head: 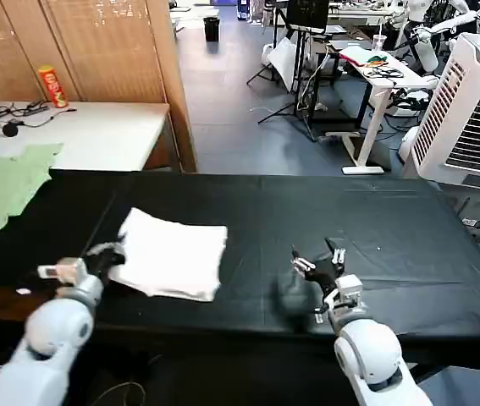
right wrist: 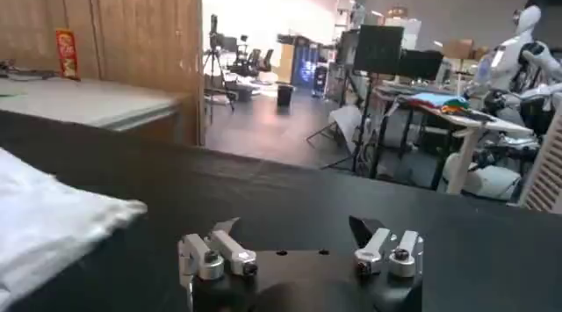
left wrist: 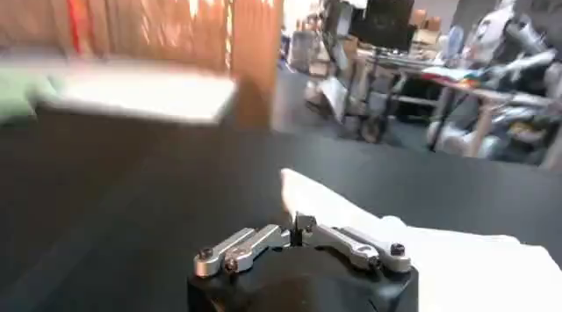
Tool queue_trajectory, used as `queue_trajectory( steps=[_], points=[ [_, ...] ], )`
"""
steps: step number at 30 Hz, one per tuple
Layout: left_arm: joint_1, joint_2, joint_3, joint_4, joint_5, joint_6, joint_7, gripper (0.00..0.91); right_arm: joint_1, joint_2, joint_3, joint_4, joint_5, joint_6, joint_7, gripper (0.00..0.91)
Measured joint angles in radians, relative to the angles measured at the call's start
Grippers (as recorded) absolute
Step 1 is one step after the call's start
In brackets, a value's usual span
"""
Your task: Fold and organize the clothes.
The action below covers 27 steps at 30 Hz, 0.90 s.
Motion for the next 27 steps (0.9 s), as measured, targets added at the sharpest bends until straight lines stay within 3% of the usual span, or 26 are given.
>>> queue_trajectory(
  steps=[5, 11, 18, 25, 26, 27],
  points=[
    [-0.007, 0.126, -0.068, -0.028, 0.062, -0.016, -0.003, 0.0, -0.004, 0.012, -0.006, -0.005, -0.008, 0.003, 0.0, 0.878],
    [0.018, 0.15, -0.078, -0.117, 0.122, -0.009, -0.03, 0.0, -0.008, 0.018, -0.013, -0.005, -0.015, 0.003, 0.0, 0.878],
    [0.013, 0.026, 0.069, -0.167, 0.134, 0.0, -0.054, 0.0, -0.026, 0.018, -0.014, 0.0, -0.017, 0.003, -0.006, 0.878],
    [-0.067, -0.175, 0.281, -0.085, 0.199, -0.007, -0.062, 0.0, -0.037, 0.015, -0.017, 0.004, 0.016, -0.004, -0.013, 0.878],
    [-0.072, -0.204, 0.308, -0.069, 0.207, -0.007, -0.062, 0.878, -0.037, 0.013, -0.019, 0.004, 0.028, -0.006, -0.013, 0.878],
    [-0.073, -0.226, 0.331, -0.057, 0.215, -0.008, -0.062, 0.878, -0.036, 0.012, -0.021, 0.004, 0.038, -0.008, -0.013, 0.878]
  ],
)
